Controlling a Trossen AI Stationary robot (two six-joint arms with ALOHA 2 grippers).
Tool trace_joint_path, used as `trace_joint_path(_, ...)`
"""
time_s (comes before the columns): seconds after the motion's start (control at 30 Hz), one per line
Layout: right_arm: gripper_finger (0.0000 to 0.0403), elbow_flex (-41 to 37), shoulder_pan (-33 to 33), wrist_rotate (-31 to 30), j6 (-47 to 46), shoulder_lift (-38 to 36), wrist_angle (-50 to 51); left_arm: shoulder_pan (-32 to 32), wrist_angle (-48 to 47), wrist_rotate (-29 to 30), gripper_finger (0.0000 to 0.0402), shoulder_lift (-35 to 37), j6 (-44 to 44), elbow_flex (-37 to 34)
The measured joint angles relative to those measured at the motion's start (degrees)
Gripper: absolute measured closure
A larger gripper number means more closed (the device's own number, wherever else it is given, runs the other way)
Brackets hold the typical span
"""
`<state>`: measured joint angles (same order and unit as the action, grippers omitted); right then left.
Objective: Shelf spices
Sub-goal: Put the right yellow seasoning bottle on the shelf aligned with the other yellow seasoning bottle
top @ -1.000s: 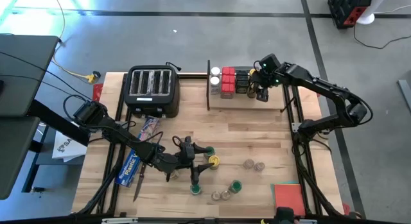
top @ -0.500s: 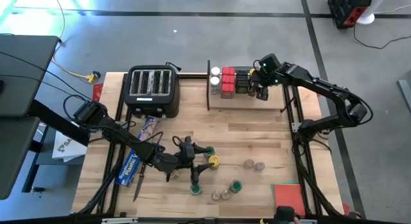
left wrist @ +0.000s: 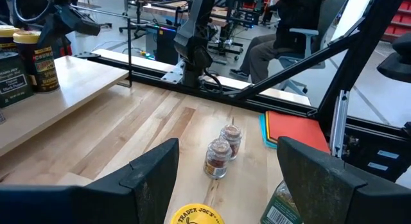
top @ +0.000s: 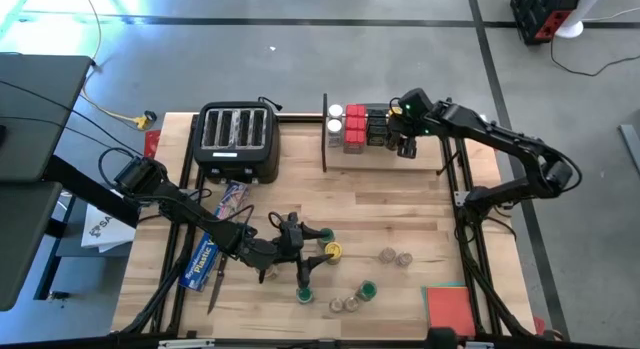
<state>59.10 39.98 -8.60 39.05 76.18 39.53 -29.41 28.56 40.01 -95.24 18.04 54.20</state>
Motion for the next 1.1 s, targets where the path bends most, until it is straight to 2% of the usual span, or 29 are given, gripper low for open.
trace_joint_path(0.3,0.0150,0.06,-2.87,-1.74,-1.31,-5.30,-0.03,0.00,0.01,0.02,0.0142,0.00,0.33,0.00)
trace_joint_path(0.4,0.0155,0.08,-3.97,1.81,-3.26,-7.33,3.85,0.00,0.00,0.00,0.0142,0.00,0.35,-0.01)
trace_joint_path(0.53,0.0194,0.08,-4.86,9.25,-6.06,-7.85,10.55,-0.02,0.02,0.01,0.0142,0.00,0.37,0.01)
trace_joint_path(0.8,0.0312,0.08,-2.33,9.09,-7.25,-3.96,11.45,-0.23,0.17,0.02,0.0142,0.00,0.37,-0.01)
trace_joint_path(0.93,0.0336,0.08,-0.93,9.07,-7.59,-0.80,10.33,-0.51,0.25,0.02,0.0142,0.00,0.36,0.00)
trace_joint_path(1.1,0.0341,0.08,-0.36,7.35,-7.55,2.15,8.04,-0.68,0.50,0.02,0.0142,0.00,0.37,-0.01)
